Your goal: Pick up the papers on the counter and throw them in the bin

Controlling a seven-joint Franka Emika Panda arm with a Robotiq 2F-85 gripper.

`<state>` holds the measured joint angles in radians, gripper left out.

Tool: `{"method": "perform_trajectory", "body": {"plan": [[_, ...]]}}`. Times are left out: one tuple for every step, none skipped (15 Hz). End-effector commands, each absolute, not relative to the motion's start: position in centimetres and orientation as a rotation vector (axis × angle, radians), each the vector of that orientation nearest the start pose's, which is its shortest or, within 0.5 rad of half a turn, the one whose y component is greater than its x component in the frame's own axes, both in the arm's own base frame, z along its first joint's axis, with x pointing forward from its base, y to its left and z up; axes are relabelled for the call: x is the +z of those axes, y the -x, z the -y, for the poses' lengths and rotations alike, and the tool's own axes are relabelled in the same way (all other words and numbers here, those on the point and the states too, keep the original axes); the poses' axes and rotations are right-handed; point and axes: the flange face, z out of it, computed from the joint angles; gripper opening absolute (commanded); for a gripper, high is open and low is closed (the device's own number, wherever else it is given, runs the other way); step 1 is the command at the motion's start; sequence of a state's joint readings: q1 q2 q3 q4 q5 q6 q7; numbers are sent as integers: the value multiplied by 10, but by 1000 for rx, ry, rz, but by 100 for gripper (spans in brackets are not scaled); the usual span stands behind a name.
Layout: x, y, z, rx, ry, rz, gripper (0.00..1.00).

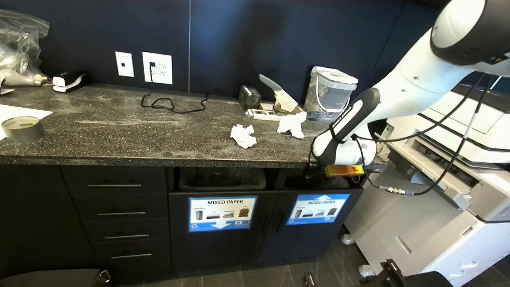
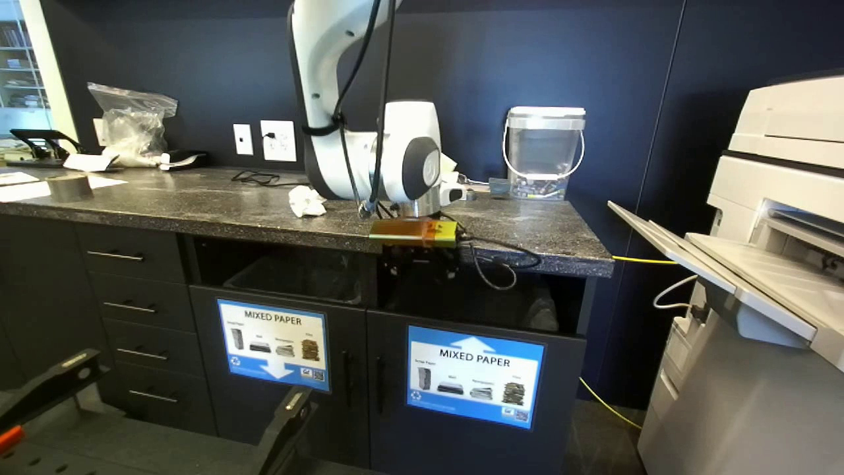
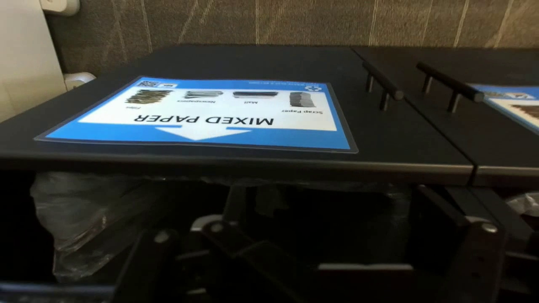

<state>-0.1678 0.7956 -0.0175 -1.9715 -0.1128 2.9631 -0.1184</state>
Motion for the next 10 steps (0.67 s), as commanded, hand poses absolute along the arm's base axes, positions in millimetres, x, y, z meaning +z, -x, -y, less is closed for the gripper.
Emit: {"method": "perform_trajectory", "body": {"plan": [[160,-606,113,-216,3197,281,100],[180,-612,124,-199,3196,307,100],[195,-618,131,-195,3190,331,100],[205,-623,131,-190,3187,349,100],[218,-630,141,-237,3176,350,100],[229,-638,149,-278,3160,340,100],[233,-646,145,-319,3152,329,100],[239,-655,149,-362,3134,316,100],[243,-663,154,-395,3114,297,100],[243,-670,146,-426,3105,288,100]]}}
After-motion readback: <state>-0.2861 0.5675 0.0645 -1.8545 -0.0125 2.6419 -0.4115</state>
